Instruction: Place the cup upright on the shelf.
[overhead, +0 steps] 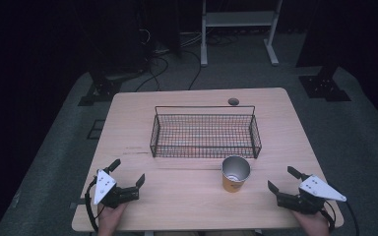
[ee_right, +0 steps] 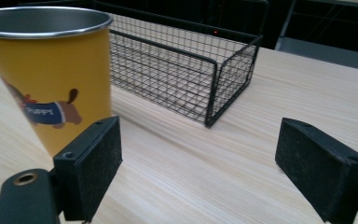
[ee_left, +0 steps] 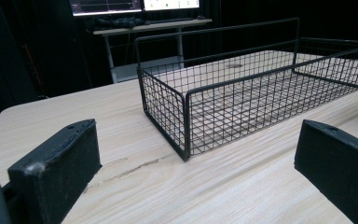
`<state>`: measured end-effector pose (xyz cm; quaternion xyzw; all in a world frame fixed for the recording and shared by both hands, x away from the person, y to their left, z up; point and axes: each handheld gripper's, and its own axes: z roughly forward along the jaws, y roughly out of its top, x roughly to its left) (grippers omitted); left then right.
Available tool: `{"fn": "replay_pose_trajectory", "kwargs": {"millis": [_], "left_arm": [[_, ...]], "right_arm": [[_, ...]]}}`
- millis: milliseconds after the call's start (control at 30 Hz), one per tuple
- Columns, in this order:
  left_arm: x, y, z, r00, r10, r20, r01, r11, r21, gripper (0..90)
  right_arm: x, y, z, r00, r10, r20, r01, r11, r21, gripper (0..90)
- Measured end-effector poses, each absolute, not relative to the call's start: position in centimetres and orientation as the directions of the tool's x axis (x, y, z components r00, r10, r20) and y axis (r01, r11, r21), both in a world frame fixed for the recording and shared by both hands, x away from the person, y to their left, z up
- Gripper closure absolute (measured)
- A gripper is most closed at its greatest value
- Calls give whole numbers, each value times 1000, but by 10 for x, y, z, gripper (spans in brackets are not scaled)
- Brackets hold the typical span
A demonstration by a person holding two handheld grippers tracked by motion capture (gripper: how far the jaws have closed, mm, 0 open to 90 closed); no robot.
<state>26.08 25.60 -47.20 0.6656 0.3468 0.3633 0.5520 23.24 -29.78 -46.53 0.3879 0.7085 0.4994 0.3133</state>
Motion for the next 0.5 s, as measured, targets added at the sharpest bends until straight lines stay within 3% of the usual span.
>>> {"fn": "replay_pose_trajectory", "kwargs": {"millis": [500], "left_arm": [[261,256,-472,493,864,101,60,-149,987,0]], "right_arm": [[231,-281,-467,-551,832,-65,235,229,945,138]]}}
